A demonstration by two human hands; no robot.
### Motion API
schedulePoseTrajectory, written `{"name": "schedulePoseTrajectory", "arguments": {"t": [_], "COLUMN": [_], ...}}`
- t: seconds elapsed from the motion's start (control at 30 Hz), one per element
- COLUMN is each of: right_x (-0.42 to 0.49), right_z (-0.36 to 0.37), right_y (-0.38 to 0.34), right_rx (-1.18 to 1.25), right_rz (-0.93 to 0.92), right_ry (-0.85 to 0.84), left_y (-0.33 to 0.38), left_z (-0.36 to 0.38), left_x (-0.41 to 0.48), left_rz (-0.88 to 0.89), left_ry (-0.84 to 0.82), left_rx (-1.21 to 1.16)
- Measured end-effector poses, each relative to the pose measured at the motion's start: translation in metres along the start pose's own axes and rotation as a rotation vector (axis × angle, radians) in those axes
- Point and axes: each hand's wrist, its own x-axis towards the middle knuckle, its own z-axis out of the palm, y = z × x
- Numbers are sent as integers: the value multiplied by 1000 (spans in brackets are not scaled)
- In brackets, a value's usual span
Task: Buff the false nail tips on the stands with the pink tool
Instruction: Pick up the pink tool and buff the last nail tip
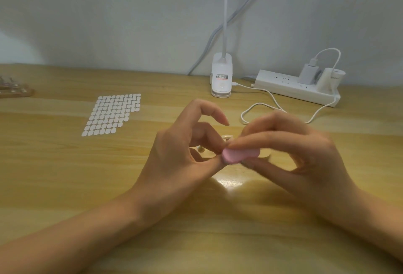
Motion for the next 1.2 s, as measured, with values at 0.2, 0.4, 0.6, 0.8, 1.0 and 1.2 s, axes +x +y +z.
{"name": "schedulePoseTrajectory", "arguments": {"t": [0.2, 0.4, 0.6, 0.8, 1.0, 1.2], "right_x": [2, 4, 1, -2, 1, 3], "right_z": [-5, -6, -2, 3, 0, -5], "right_y": [3, 4, 2, -2, -2, 2], "right_rx": [4, -14, -3, 18, 14, -21], "right_rz": [40, 40, 6, -13, 21, 66], "right_ry": [42, 49, 17, -17, 20, 78], "left_y": [1, -1, -3, -5, -4, -4], "left_z": [0, 0, 1, 3, 2, 2], "left_x": [2, 2, 2, 1, 3, 4], "left_rz": [-2, -39, -40, -50, -56, -45], "left_ry": [8, 13, -3, -23, -18, -10], "left_rx": [-10, -45, -62, -90, -149, -136]}}
